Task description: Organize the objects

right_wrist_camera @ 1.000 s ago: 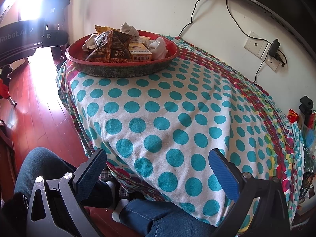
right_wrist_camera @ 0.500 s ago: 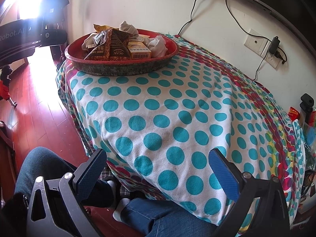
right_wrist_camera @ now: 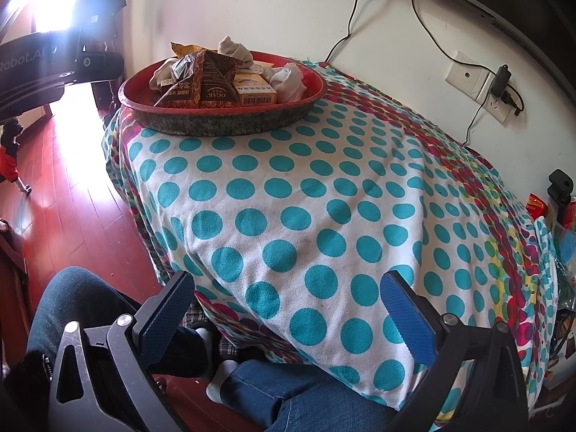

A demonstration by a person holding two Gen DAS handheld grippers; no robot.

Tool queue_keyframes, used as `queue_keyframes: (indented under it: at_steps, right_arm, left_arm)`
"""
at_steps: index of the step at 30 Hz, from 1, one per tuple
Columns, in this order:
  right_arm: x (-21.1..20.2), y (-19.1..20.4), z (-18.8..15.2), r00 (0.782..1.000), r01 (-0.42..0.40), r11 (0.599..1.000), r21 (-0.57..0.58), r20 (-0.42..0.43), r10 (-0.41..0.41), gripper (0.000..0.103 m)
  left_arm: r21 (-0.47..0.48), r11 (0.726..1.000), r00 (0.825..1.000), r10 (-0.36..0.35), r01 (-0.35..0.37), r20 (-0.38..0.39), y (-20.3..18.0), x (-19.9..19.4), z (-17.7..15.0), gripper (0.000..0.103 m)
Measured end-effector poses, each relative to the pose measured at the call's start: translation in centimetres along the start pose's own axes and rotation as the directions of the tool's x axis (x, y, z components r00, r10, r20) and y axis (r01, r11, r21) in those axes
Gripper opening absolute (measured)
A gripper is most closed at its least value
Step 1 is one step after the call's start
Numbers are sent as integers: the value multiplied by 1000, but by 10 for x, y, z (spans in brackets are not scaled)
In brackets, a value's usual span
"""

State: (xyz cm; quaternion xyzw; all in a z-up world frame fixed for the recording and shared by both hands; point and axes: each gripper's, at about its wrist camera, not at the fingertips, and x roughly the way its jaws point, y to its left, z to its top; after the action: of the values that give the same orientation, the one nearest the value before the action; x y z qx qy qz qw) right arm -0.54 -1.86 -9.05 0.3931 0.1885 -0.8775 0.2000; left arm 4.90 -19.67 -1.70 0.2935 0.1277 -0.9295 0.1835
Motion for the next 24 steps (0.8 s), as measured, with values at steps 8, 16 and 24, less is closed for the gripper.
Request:
queue_keyframes:
  at_steps: [8, 16, 24]
  right_arm:
    - [1, 1, -2, 1000, -2, 1000, 3, -5, 2, 103]
    - [2, 2, -2, 1000, -2, 1000, 1, -6, 2, 103]
    - [2, 2, -2, 1000, -3, 1000, 1, -5, 3, 103]
  left_arm:
    - [5, 1000, 1000, 2, -2, 0, -1, 0, 0, 86]
    - [4, 1000, 1000, 4, -4, -2, -1, 1, 0, 86]
    - [2, 1000, 1000, 4, -4, -8, -1, 1, -2, 86]
